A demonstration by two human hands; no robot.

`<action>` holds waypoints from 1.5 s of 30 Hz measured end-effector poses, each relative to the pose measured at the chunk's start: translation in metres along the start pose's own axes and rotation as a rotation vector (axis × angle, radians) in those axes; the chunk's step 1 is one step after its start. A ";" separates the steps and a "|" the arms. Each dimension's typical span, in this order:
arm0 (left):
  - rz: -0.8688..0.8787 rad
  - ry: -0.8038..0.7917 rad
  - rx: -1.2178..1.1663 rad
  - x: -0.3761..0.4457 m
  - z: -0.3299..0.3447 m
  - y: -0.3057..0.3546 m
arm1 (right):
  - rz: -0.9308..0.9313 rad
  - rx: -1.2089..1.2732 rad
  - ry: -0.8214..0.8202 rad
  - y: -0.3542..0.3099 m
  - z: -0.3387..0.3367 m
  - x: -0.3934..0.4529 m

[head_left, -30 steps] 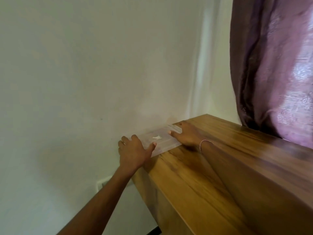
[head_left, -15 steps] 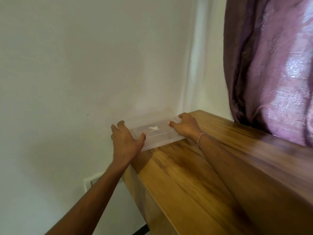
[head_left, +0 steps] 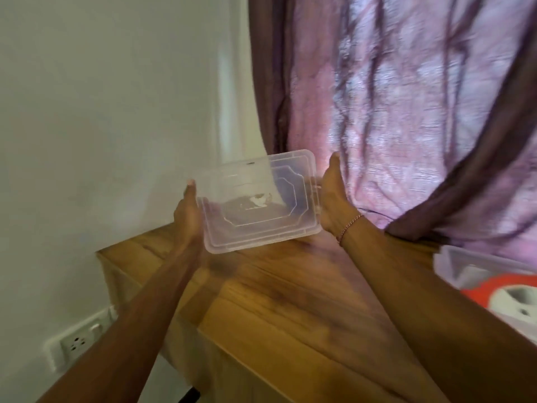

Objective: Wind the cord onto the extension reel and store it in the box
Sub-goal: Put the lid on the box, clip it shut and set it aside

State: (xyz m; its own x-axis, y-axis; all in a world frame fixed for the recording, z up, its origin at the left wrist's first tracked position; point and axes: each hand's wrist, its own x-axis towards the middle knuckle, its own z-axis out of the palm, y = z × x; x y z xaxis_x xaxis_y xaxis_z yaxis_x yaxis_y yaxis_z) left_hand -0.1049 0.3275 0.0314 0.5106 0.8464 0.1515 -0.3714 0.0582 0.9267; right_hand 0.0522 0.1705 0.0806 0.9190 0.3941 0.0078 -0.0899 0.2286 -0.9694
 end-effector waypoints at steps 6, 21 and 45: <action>-0.176 -0.123 -0.414 -0.034 0.053 0.010 | 0.155 0.148 0.024 -0.039 -0.102 -0.050; -0.424 -0.781 -0.109 -0.143 0.203 0.005 | -0.092 -0.134 0.446 -0.097 -0.296 -0.154; -0.265 -0.880 0.301 -0.183 0.250 -0.074 | -0.080 -0.793 0.640 -0.038 -0.378 -0.184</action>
State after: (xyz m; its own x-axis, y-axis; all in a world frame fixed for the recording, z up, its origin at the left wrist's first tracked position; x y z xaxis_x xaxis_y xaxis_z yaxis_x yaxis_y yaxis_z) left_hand 0.0233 0.0355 0.0211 0.9929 0.1182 0.0148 -0.0087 -0.0516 0.9986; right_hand 0.0312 -0.2474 0.0235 0.9648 -0.1989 0.1722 0.0473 -0.5129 -0.8571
